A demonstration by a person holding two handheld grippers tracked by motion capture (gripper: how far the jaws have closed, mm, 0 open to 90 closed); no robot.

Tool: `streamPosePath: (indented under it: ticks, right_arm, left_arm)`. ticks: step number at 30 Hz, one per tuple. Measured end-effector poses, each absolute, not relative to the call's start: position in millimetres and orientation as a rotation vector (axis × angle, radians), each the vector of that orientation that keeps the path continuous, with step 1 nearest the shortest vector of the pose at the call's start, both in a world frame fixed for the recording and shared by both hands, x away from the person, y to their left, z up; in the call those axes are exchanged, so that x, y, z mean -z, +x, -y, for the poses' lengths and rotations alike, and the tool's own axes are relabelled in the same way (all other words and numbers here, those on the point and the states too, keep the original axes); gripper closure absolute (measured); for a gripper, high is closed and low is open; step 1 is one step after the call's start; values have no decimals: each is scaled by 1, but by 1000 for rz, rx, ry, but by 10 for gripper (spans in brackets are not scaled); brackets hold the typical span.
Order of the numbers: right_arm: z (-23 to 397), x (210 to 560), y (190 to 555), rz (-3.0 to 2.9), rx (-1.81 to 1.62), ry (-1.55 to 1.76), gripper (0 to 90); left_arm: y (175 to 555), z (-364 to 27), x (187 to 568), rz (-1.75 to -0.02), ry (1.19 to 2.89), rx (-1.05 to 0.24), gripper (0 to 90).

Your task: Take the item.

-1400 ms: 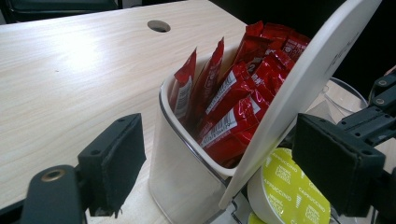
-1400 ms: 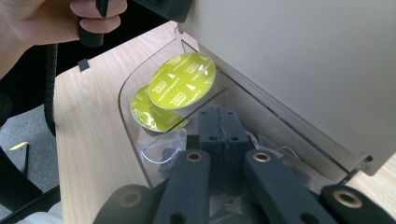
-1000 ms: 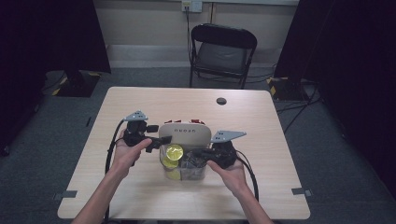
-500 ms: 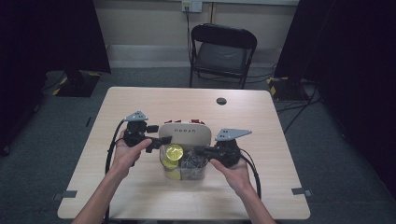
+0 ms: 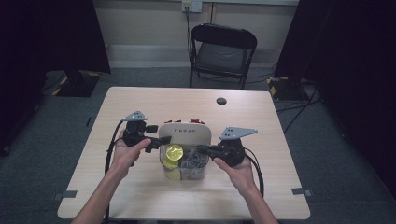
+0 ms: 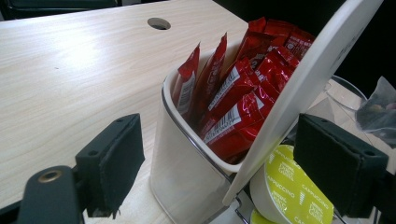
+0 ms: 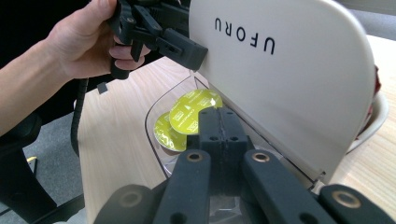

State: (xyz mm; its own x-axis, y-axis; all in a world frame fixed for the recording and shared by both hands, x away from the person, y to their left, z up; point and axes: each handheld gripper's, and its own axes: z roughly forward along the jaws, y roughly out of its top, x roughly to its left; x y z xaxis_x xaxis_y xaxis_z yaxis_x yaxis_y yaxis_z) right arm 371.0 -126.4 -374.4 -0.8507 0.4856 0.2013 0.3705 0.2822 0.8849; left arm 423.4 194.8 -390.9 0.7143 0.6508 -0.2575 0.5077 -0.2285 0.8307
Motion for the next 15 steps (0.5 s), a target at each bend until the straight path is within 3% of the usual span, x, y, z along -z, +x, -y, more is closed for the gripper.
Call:
streamPosePath:
  ticks: [15]
  right_arm:
    - [141,363,367,-2379,-1653,817,900]
  left_arm:
    - [423,-194,391,-901,1885,-177,159]
